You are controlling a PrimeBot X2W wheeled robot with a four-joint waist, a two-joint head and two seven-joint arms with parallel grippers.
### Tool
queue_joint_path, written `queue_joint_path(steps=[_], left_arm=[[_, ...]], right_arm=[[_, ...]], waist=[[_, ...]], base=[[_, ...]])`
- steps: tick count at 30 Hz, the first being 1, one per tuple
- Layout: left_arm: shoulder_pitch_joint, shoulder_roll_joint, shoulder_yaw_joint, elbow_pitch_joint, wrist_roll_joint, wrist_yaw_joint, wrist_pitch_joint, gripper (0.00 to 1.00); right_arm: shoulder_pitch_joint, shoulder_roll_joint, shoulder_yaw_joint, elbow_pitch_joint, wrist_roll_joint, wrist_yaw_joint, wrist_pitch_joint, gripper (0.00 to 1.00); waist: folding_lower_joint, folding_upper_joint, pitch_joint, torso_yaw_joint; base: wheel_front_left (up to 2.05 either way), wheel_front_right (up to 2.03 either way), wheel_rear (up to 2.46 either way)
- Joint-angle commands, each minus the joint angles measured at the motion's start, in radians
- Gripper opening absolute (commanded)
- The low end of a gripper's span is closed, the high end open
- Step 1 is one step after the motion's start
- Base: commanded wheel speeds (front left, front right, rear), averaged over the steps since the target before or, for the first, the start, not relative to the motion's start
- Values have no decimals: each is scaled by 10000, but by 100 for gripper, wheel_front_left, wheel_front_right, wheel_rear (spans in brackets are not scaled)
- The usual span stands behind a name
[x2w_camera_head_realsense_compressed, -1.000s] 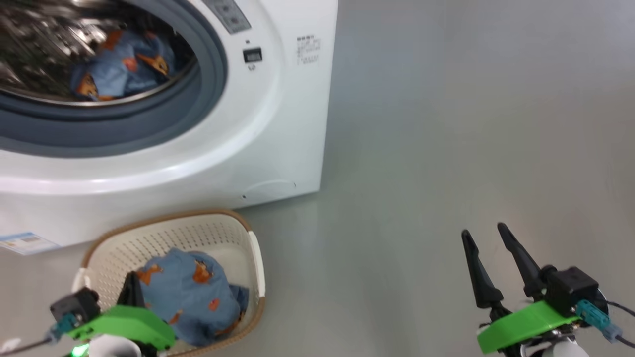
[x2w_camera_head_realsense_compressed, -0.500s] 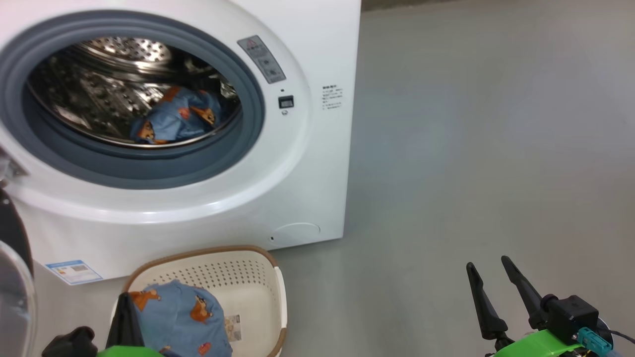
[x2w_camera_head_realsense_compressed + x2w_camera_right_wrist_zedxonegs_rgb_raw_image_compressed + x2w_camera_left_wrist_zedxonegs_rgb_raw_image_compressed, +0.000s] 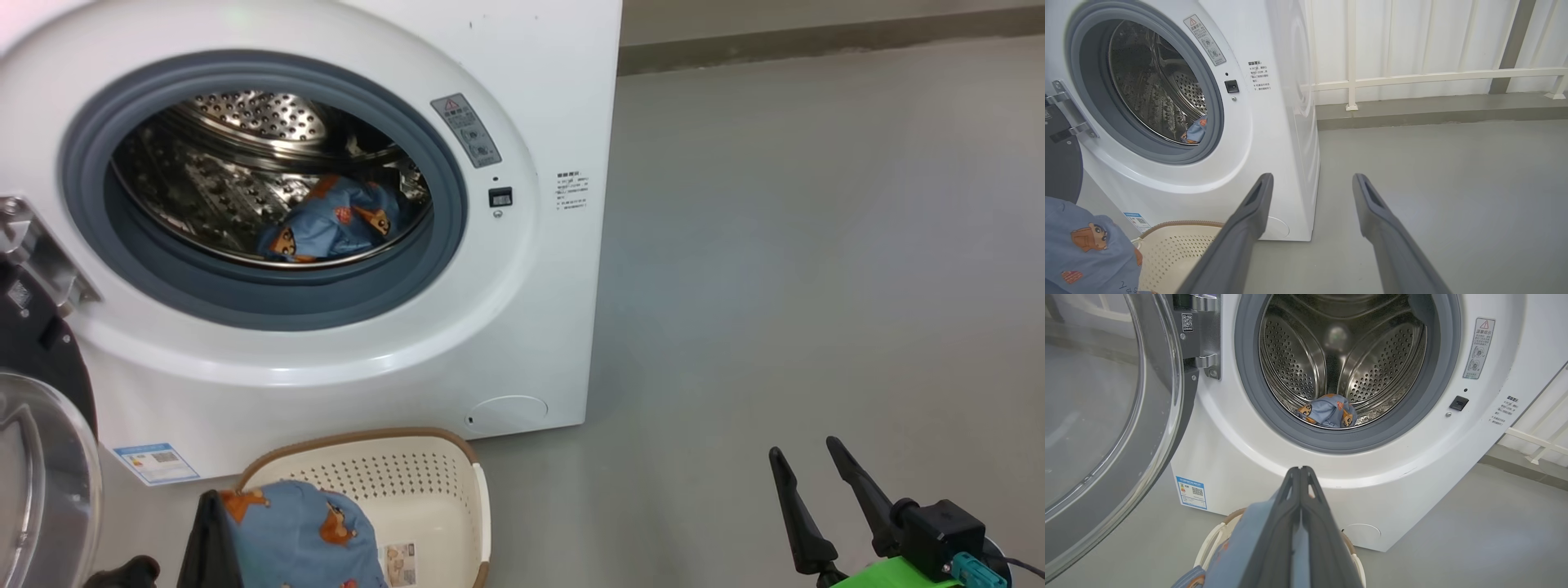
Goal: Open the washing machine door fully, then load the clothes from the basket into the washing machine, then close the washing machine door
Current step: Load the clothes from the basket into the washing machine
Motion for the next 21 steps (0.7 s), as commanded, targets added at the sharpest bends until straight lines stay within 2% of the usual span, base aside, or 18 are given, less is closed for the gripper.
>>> queue_joint_path(steps=[1, 11, 21], left_arm=[[-129, 244, 306, -412, 96, 99, 33, 0], [54, 305, 233, -974, 126, 266, 205, 0], [-40, 360, 201, -1223, 125, 344, 229, 0]], right_arm=[[-96, -129, 231, -223, -114, 16, -48, 100], [-72, -57, 225, -217, -72, 16, -48, 100], [-144, -62, 325, -274, -76, 16, -48, 100]], waist=[[0, 0, -84, 50], [0, 0, -264, 115], [0, 0, 16, -42]], base=[[0, 0, 0], [0, 0, 0], [0, 0, 0]])
